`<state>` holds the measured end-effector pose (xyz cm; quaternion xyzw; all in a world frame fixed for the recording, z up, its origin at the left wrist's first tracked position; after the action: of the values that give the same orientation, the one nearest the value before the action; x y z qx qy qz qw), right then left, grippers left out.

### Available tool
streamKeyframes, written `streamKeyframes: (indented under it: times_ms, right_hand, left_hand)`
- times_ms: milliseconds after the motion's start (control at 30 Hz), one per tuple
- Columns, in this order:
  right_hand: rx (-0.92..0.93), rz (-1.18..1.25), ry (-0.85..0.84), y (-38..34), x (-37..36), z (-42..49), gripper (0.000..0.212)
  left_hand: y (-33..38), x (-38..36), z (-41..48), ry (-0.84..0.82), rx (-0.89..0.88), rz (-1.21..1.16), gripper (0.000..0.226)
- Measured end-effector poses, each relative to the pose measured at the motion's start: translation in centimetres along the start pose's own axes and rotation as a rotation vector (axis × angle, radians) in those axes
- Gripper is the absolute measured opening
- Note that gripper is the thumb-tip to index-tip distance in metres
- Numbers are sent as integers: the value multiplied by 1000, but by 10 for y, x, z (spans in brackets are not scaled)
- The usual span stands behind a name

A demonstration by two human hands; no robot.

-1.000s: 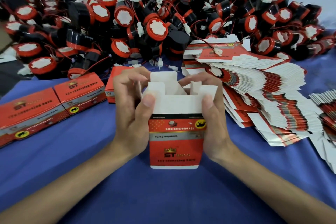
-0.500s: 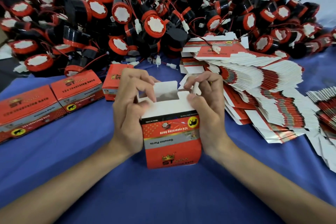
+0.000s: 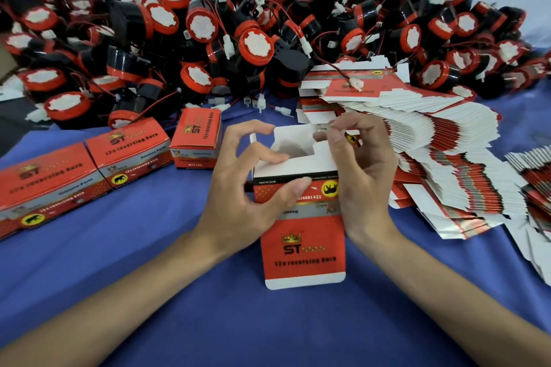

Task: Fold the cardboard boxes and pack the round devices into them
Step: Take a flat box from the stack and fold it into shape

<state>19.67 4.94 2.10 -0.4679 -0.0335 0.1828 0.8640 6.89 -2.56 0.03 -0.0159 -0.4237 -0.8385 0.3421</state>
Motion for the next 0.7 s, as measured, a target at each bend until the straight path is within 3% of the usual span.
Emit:
streamKeyframes:
  times_ms: [100,233,333,533,700]
  right_hand:
    - [52,-124,-25,4,0,4,10]
    - [-120,-207,-195,21,-7,12,15]
    - [-109,-267,-259,29,-13,27,16]
    - [-95,-263,-167,48,-21,34,21]
    - [-87,-248,-142,51,-19,34,21]
  left_hand:
    - [-3,4,9,-12,-65,26,30]
    - [-15,9,33,51,-139,74,31]
    - [-28,8,46,77,-183,111,31]
    - [-44,1,47,112,104,-3,23]
    - [-41,1,46,139,125,66,17]
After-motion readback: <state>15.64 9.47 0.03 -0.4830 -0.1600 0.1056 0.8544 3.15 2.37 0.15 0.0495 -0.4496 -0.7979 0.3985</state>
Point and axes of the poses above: each hand's wrist, its own z-axis towards the middle knuckle, its own x-axis out of the back of the hand, y = z × x, the point moved 2 cm from there along z, towards the middle knuckle, and after that the axes turned 1 degree about -z, right-handed, at the moved point
